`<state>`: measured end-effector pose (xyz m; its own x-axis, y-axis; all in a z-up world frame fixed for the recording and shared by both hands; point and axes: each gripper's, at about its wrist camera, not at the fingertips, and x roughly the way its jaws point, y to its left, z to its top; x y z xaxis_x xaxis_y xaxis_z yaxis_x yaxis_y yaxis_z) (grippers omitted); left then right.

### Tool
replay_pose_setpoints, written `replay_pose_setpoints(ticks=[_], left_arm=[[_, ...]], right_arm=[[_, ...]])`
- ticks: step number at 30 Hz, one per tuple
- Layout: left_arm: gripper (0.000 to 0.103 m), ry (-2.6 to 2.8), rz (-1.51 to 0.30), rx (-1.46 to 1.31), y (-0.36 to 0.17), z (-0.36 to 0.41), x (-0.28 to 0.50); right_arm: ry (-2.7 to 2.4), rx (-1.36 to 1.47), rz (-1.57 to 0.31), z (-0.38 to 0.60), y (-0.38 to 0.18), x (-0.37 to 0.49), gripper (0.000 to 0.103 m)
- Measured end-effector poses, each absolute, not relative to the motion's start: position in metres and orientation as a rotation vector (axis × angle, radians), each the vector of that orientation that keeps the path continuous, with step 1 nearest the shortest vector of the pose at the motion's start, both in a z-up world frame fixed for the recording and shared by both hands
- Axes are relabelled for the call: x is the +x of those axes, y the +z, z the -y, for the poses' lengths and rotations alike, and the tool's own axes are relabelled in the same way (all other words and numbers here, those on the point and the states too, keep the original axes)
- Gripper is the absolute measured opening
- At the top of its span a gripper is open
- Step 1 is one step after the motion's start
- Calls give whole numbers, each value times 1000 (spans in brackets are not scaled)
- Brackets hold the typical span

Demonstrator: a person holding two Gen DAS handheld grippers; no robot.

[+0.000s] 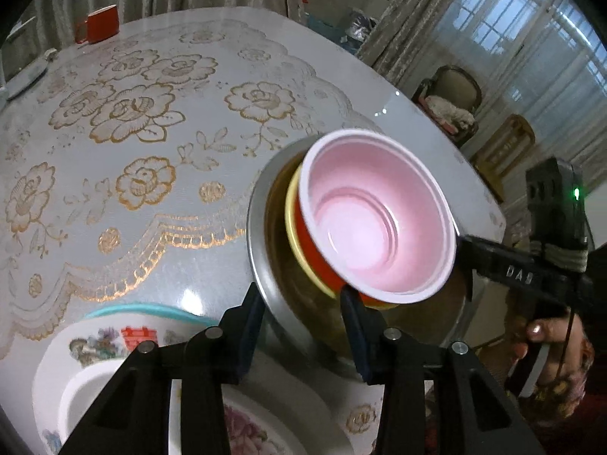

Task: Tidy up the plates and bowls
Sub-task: 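Open both grippers and grasp the steel bowl rim with both grippers, then lift the nested steel bowl and lower it onto the plate stack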

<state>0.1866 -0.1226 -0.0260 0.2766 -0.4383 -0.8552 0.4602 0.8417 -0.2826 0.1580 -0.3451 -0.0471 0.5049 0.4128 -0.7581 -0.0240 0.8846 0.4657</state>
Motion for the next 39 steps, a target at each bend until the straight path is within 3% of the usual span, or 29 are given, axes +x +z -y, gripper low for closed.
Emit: replay_pose_setpoints(ticks=[4, 8, 24, 39], left_arm=[[40, -597, -1134, 54, -19, 122, 180], [32, -608, -1131, 105, -20, 126, 178], [32, -639, -955, 70, -6, 129, 162], [32, -593, -825, -47, 26, 90, 124]], right_arm=[[301, 438, -1027, 345, -47, 154, 21], [312, 467, -1047, 346, -52, 154, 23], [287, 363, -977, 342, -44, 147, 20], [334, 304, -892, 317, 1, 130, 20]])
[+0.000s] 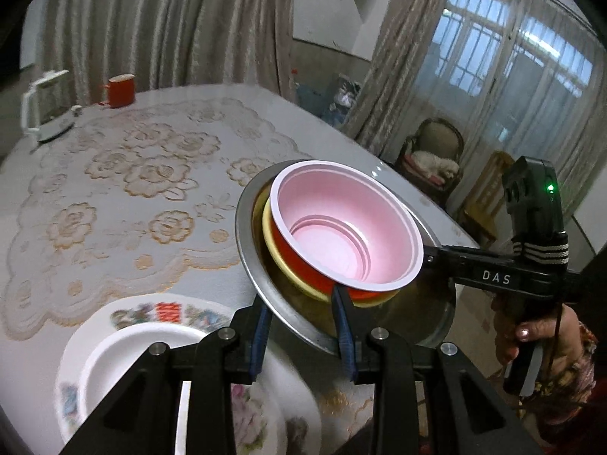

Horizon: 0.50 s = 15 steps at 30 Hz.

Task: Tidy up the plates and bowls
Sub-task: 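Lift the nested steel bowl and lower it onto the plate stack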

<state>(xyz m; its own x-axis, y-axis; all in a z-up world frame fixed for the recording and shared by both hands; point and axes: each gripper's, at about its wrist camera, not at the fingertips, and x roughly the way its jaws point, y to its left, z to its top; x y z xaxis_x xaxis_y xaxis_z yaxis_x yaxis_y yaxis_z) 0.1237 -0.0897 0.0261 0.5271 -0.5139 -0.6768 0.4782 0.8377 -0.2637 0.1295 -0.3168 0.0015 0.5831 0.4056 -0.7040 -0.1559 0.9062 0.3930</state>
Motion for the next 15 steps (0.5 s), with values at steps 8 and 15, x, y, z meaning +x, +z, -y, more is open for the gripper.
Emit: replay_pose_setpoints(ticks=[8, 15], left_arm=[[32, -486, -773, -130, 38, 37, 88], [32, -405, -756, -177, 37, -3, 65]], right_arm=[[446, 251, -869, 270, 22, 123, 20], [536, 208, -881, 225, 23, 119, 20]])
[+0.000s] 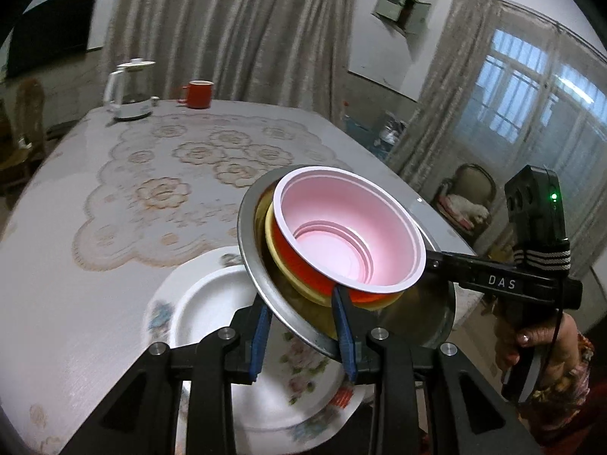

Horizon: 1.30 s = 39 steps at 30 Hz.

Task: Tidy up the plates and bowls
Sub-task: 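Lift the nested steel bowl and lower it onto the plate stack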

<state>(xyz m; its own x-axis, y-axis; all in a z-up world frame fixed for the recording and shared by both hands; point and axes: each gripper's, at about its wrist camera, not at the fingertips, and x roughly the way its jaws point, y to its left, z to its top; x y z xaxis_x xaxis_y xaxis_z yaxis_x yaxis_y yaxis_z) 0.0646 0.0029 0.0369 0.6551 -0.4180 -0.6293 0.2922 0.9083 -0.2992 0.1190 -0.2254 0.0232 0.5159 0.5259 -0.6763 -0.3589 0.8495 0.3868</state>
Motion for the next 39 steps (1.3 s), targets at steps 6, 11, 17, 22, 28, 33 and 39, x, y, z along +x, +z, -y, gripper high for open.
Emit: replay_pose_setpoints(ticks=[6, 11, 17, 22, 28, 33, 39], left_arm=[[32, -367, -751, -207, 33, -28, 47], [32, -354, -754, -228, 28, -40, 37], [32, -338, -769, -246, 19, -50, 30], [32, -327, -786, -264, 8, -56, 27], [32, -321, -798, -276, -2, -58, 30], [32, -310, -812, -271, -8, -58, 33], [32, -300, -818, -269, -12, -59, 36]], right_arm=[[582, 194, -900, 199, 21, 113, 20], [598, 171, -913, 184, 18, 108, 20], [606, 164, -937, 173, 11, 105, 20], [609, 159, -965, 166, 2, 105, 21], [602, 156, -991, 162, -8, 107, 21], [596, 155, -1012, 160, -16, 110, 21], [596, 155, -1027, 159, -23, 111, 22]])
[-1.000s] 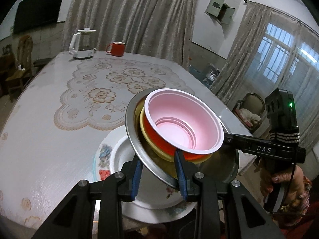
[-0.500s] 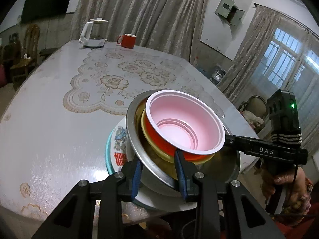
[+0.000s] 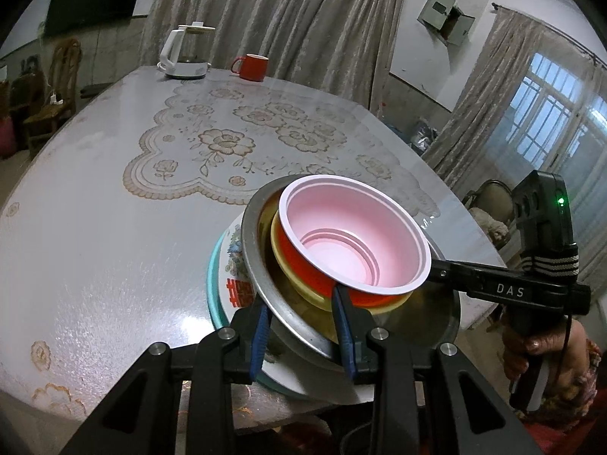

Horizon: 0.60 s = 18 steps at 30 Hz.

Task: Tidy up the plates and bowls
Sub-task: 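Lift the nested steel bowl and lower it onto the plate stack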

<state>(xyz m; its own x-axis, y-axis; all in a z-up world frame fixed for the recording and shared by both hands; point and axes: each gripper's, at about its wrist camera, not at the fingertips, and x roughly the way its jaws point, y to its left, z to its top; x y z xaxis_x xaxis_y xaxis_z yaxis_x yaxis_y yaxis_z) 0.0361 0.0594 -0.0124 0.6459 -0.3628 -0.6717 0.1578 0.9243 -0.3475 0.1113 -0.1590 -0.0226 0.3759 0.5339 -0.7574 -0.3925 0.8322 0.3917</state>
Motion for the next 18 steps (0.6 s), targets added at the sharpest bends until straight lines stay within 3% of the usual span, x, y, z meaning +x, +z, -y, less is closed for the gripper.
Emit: replay_pose_setpoints(ticks=[18], left_arm=[[32, -286, -820, -289, -23, -59, 29]], right_arm=[[600, 149, -1023, 158, -24, 108, 22]])
